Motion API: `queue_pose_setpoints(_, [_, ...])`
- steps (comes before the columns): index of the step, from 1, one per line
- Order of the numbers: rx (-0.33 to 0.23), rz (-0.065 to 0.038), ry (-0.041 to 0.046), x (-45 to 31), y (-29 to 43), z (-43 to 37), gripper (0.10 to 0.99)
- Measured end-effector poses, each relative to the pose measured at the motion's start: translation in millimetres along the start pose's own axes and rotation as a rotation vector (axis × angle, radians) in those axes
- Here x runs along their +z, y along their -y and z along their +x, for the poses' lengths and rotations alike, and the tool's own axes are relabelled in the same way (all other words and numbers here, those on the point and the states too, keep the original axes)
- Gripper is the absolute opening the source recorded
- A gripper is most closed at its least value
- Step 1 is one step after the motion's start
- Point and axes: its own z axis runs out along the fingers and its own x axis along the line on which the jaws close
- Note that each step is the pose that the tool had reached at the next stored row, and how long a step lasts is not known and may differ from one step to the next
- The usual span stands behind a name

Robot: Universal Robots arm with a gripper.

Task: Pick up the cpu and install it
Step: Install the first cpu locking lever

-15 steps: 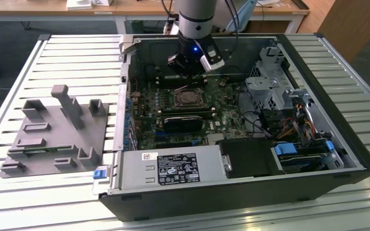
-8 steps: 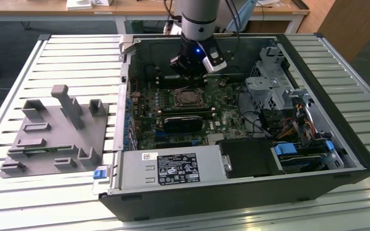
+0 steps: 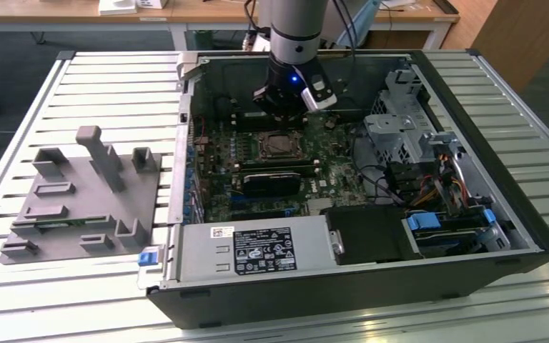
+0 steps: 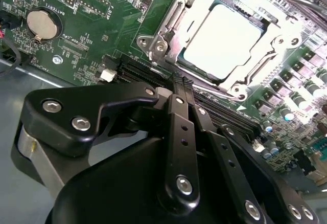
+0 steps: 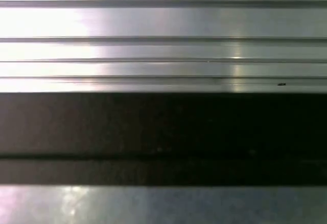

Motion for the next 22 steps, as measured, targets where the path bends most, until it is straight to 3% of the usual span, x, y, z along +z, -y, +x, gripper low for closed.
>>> queue_pose_setpoints(6, [0.0,0.0,-0.0001,3.4,0.3,-0.7,0.106])
queue_pose_setpoints(22, [0.0,0.003,0.0001,1.8,0.1,-1.1,0.106])
